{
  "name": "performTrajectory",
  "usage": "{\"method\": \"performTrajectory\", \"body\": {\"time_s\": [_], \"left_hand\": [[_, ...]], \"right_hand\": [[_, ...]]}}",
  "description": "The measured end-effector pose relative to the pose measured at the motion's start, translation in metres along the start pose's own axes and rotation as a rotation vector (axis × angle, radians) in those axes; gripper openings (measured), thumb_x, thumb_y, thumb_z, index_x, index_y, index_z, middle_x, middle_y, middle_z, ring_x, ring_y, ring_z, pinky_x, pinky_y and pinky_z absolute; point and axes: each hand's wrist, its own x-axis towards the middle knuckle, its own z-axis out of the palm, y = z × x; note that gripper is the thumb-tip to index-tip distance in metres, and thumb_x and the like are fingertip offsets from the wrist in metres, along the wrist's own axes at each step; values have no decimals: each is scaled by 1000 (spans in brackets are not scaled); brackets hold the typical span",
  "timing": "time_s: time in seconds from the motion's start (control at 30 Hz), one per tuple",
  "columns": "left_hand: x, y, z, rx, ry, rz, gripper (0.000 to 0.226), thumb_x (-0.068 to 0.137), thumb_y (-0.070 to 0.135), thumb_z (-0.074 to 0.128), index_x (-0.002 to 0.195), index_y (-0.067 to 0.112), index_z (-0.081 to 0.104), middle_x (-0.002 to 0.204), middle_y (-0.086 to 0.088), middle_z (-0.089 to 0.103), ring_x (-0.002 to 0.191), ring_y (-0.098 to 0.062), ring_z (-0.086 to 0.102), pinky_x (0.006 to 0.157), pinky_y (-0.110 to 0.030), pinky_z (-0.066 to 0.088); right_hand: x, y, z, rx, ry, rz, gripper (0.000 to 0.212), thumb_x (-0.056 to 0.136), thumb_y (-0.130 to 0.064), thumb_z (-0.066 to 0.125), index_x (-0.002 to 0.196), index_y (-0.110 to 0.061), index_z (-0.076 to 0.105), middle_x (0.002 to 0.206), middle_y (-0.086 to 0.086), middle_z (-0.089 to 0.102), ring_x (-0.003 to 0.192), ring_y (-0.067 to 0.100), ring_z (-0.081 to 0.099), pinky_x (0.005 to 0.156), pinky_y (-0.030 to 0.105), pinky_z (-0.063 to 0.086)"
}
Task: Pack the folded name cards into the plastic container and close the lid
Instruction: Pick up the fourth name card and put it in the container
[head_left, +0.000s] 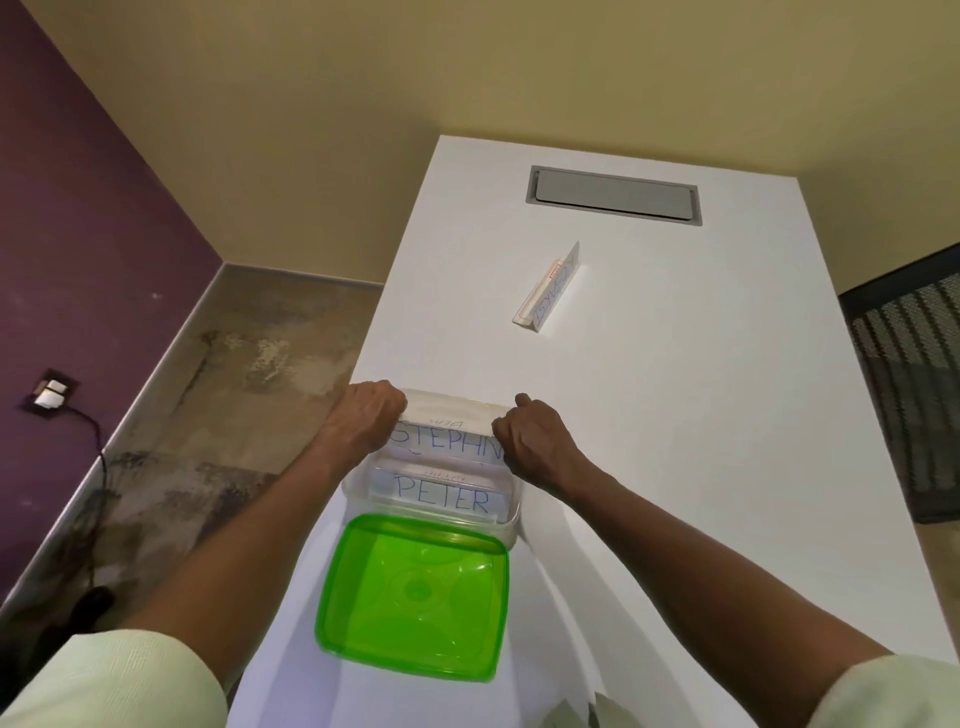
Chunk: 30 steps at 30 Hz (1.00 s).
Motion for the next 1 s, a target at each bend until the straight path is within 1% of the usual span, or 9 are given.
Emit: {"method": "performTrajectory", "body": {"time_s": [0.1, 0.23, 0.3, 0.4, 0.53, 0.73, 0.8, 0.9, 1.0], "left_hand": [[3, 3, 8, 56, -9, 17, 26, 78, -5, 50, 81, 18, 63, 86, -6, 67, 76, -27, 67, 58, -29, 38], [5, 4, 18, 83, -8, 16, 27, 78, -4, 51, 80, 19, 64, 84, -4, 68, 74, -26, 67, 57, -26, 33], [5, 3, 23, 75, 2, 41, 28, 81, -3, 48, 87, 18, 65, 89, -6, 67, 79, -27, 66, 60, -27, 33], [6, 4, 29, 121, -9, 68, 29, 86, -1, 43, 98, 18, 62, 99, -4, 65, 88, -25, 65, 64, -29, 35], [7, 9, 28, 138, -27, 62, 28, 91, 3, 41, 101, 18, 62, 102, -3, 66, 92, -24, 65, 68, -29, 38], [10, 12, 29, 136, -28, 46, 26, 93, 4, 43, 100, 17, 64, 100, -3, 68, 90, -22, 66, 68, -27, 40], [10, 13, 30, 130, -25, 42, 25, 92, 5, 44, 99, 17, 64, 98, -2, 68, 88, -22, 66, 67, -27, 40], [11, 16, 31, 114, -34, 34, 20, 91, 8, 48, 96, 17, 65, 95, -2, 69, 86, -22, 67, 65, -26, 39], [12, 19, 30, 106, -49, 7, 16, 91, 13, 51, 96, 17, 66, 94, -2, 69, 85, -21, 67, 64, -25, 37]], "right_hand": [[5, -3, 3, -65, 8, -33, 23, 59, 11, 60, 51, -9, 52, 44, 9, 51, 58, 28, 52, 48, 27, 26], [11, -4, 7, -104, -18, -67, 24, 65, 9, 62, 53, -11, 55, 47, 8, 55, 60, 27, 53, 50, 27, 28], [12, -5, 7, -145, -32, -76, 26, 63, 5, 67, 50, -14, 55, 44, 5, 54, 55, 24, 53, 48, 25, 28], [16, -7, 8, -239, -55, -104, 28, 56, -1, 73, 47, -18, 53, 40, -1, 50, 47, 19, 51, 46, 23, 23], [19, -8, 16, -323, -109, -121, 28, 58, -5, 74, 49, -21, 53, 42, -5, 50, 47, 15, 50, 48, 23, 23], [22, -7, 18, -372, -99, -138, 27, 63, -6, 70, 50, -24, 55, 44, -9, 52, 48, 13, 51, 49, 22, 26], [21, -9, 21, -416, -131, -156, 24, 69, -8, 65, 56, -26, 58, 50, -10, 56, 52, 11, 53, 51, 22, 31], [20, -10, 28, -403, -159, -205, 27, 85, -4, 47, 78, -26, 61, 70, -8, 63, 68, 13, 59, 60, 25, 38], [25, -9, 34, -357, -139, -213, 32, 90, 2, 36, 92, -21, 57, 84, -2, 62, 78, 19, 58, 68, 29, 38]]}}
